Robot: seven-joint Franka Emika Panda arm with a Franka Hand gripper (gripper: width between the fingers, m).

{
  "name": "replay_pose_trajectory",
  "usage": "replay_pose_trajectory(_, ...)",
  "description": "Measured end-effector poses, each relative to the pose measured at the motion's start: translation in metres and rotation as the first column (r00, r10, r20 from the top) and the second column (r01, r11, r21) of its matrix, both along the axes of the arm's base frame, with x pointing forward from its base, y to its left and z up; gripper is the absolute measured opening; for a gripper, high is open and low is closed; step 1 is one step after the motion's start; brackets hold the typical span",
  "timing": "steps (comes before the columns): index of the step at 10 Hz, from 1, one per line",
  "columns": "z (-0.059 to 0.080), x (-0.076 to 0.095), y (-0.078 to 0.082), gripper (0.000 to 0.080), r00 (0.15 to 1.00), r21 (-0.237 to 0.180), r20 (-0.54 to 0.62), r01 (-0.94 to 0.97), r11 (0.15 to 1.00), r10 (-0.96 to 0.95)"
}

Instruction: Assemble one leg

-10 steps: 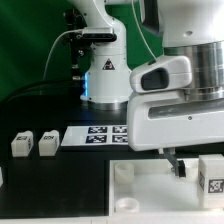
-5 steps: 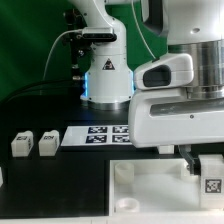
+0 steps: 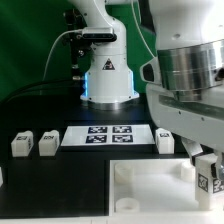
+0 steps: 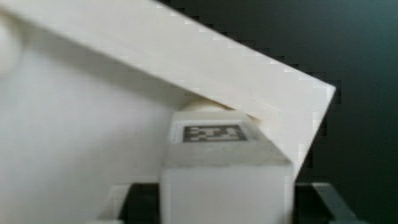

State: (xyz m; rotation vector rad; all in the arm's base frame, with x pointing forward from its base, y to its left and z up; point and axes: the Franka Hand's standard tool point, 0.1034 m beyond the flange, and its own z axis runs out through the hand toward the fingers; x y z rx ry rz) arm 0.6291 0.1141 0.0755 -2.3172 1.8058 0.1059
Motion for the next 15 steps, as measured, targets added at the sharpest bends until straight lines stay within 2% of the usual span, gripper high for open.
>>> replay_pose_trajectory(3, 0.0035, 0.0010, 0.0040, 0.0294, 0.960, 0.032, -0.066, 0.273, 0.961, -0.271)
replay_pose_trajectory(6, 0.0007, -0.0007, 0.0034, 0.0302, 0.981, 0.026, -0.050, 0.188, 0.982, -0.187)
replay_pose_trajectory(7, -0.0027, -0.0033, 0.0017, 0.0479, 1.000, 0.006, -0.020, -0.001, 1.000, 0.001)
replay_pose_trajectory(8, -0.0025, -0.0044, 0.0007, 0.0610, 0.974, -0.016, -0.004, -0.228, 0.974, 0.228)
replay_pose_trajectory(9, 0.0000, -0.0035, 0.0022, 0.0639, 0.901, -0.049, 0.011, -0.433, 0.900, 0.434)
replay_pose_trajectory(10, -0.0001, -0.0027, 0.0017, 0.0639, 0.872, -0.058, 0.022, -0.487, 0.871, 0.489)
replay_pose_trajectory(11, -0.0005, -0.0026, -0.0005, 0.0647, 0.771, -0.079, 0.044, -0.631, 0.772, 0.635)
replay_pose_trajectory(13, -0.0005, -0.0025, -0.0009, 0.0649, 0.597, -0.114, 0.063, -0.792, 0.600, 0.800)
replay_pose_trajectory(14, 0.0009, -0.0022, 0.0009, 0.0649, 0.418, -0.161, 0.043, -0.893, 0.419, 0.907)
replay_pose_trajectory(15, 0.0027, -0.0012, 0.0060, 0.0649, 0.287, -0.193, 0.028, -0.938, 0.287, 0.957)
